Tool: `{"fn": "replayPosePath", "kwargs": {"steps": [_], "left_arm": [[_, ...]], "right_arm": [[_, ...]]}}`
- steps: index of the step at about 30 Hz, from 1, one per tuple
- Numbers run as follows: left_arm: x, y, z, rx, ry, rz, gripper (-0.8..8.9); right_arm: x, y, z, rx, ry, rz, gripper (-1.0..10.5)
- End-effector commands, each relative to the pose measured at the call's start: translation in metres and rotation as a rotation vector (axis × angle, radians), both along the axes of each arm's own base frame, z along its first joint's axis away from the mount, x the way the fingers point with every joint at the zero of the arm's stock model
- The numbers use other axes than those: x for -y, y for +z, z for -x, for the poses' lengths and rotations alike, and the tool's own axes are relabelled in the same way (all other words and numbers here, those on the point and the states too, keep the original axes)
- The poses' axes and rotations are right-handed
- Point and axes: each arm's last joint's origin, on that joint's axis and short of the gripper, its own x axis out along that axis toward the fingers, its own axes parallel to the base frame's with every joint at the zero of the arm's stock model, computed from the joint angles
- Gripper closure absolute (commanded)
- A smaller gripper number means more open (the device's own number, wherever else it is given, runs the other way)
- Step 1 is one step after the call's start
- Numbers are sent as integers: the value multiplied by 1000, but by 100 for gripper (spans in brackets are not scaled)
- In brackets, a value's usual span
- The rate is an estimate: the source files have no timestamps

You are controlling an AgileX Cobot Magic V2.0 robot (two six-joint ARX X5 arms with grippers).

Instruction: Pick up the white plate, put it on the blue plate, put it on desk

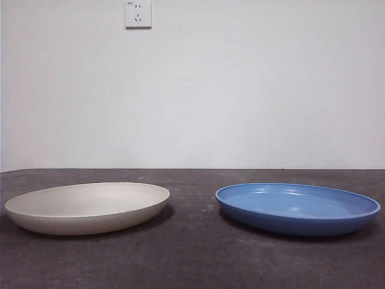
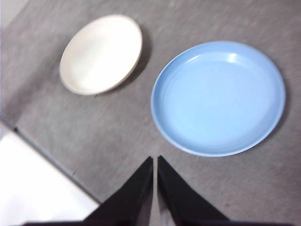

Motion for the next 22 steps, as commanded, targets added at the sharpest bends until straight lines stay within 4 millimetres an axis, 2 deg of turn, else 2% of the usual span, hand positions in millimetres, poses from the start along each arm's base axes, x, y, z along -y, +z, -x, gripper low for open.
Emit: {"fn": "replayPosePath", "kwargs": {"steps": [1,5,8,10,13,15,22], "left_arm": [[3,4,0,20,-48,-20,803],[4,5,0,30,-62,-22,801],[4,5,-1,38,-61,-22,747],[4,6,-1,39,-56,-17,652],[4,5,-2,37,-54,-15,418],[4,5,-2,30,-49,-11,329],[4,1,-12,-6,23,-61,316]], "right_arm": [[-4,5,0,34,55,10,939],[-7,6,1,35,85,9,939],[-8,6,1,36,87,8,918],[-8,6,1,35,85,6,805],[-8,6,1,31,79,3,577],[-8,6,1,22,70,-4,556],[-8,6,1,16,64,-9,556]]}}
